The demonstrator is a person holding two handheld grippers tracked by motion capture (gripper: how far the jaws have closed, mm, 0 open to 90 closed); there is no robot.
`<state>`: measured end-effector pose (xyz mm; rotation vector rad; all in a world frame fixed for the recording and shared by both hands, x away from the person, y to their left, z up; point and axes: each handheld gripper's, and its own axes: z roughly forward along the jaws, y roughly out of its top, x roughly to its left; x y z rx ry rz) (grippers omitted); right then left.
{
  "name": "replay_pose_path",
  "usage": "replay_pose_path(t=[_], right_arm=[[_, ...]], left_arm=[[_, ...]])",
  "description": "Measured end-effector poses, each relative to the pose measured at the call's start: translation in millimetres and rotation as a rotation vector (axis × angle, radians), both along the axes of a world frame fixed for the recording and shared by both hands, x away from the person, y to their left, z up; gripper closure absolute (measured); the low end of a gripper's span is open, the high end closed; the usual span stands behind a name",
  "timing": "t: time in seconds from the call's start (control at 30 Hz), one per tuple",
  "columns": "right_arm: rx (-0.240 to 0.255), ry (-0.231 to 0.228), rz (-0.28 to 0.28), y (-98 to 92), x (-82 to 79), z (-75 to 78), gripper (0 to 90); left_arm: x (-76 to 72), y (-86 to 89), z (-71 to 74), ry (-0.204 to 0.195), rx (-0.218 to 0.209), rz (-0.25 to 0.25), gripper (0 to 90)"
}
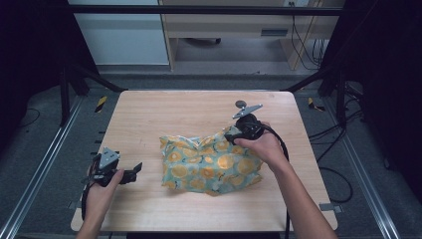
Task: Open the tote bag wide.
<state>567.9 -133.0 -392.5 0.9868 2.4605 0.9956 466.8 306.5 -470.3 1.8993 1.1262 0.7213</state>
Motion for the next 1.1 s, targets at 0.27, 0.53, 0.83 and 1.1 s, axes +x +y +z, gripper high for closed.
replay_pose_path(t=[0.27,0.53,0.83,1.1], right_arm=[[0.051,-0.029,0.046,-4.1,-6.7,9.5,89.3],[0.131,-0.127,0.073,-6.7,-38.2,38.2,90.0],[0.151,-0.228,0.173,-2.8,-89.7,59.9,90.0],[0.171,-0.26,0.22,-3.4,-120.1,61.1,90.0]], left_arm=[[-0.7,0.5,1.6,0.0,-0.002,-0.003,3.0],[-4.2,-1.5,7.4,-0.016,-0.016,-0.013,3.4],[-8.6,-0.3,16.1,-0.046,-0.044,0.004,3.8],[-10.2,-0.1,21.1,-0.056,-0.048,0.007,3.9]])
